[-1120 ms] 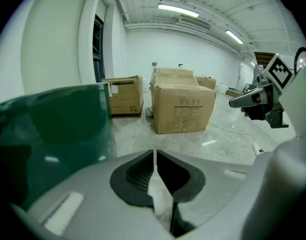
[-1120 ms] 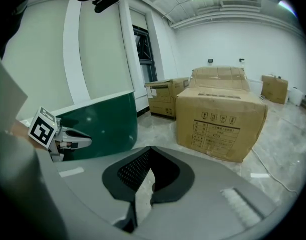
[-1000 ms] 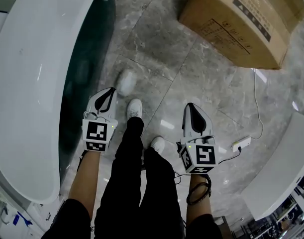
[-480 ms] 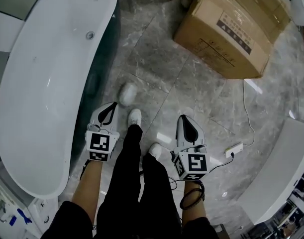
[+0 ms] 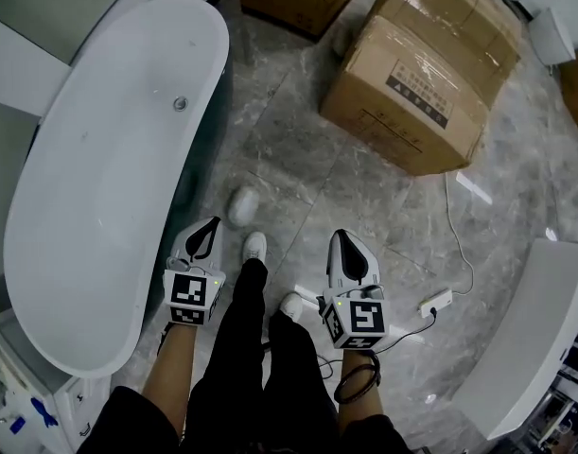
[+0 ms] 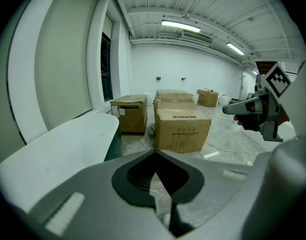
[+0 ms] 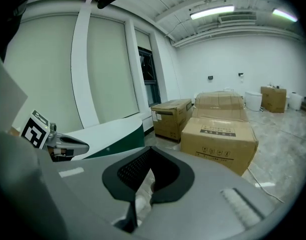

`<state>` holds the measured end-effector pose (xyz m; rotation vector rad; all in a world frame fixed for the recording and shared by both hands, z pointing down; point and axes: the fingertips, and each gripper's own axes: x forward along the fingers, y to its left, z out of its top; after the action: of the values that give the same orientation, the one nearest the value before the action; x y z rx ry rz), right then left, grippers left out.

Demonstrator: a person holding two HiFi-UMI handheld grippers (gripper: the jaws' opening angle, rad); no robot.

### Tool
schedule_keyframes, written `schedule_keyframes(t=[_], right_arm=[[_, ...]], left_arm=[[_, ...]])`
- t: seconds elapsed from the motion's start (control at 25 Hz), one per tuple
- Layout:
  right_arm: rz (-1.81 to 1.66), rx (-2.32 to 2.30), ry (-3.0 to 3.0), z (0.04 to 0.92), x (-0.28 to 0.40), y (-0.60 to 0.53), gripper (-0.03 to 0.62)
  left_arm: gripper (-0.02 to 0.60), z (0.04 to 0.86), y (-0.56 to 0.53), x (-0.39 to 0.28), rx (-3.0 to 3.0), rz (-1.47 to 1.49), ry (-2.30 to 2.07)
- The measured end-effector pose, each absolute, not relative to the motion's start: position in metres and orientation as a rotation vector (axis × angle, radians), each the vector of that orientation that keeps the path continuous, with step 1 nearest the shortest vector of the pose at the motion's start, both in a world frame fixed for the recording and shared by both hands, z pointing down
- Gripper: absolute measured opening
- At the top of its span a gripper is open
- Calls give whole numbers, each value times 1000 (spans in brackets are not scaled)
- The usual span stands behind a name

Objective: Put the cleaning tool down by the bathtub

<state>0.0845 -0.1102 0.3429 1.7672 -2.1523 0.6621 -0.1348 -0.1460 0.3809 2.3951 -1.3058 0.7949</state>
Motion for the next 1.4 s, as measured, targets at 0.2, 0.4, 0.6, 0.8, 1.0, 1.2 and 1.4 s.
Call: schedule_keyframes(t=[0.2, 0.4, 0.6, 0.8, 1.0, 1.2, 1.4], right_arm=[[608, 1801, -2199, 303, 86, -113, 15], [611, 1866, -2195, 259, 95, -101, 14], [566, 1893, -2215, 219, 98, -87, 14], [518, 1896, -2266, 178, 97, -79, 14], [451, 1903, -2280, 152, 102, -68, 14], [412, 1891, -2317, 125, 103, -56, 12], [350, 1884, -2356, 95, 105, -47, 12]], left_arm=[[2, 341, -141, -134, 2382, 745, -1362], [1, 300, -125, -138, 2358, 704, -1427], [0, 257, -110, -137, 2381, 654, -1451], [0, 215, -100, -129, 2439, 632, -1471], [0, 179, -94, -126, 2455, 564, -1518], [0, 147, -83, -117, 2507, 546, -1540], [0, 114, -74, -112, 2544, 480, -1576]])
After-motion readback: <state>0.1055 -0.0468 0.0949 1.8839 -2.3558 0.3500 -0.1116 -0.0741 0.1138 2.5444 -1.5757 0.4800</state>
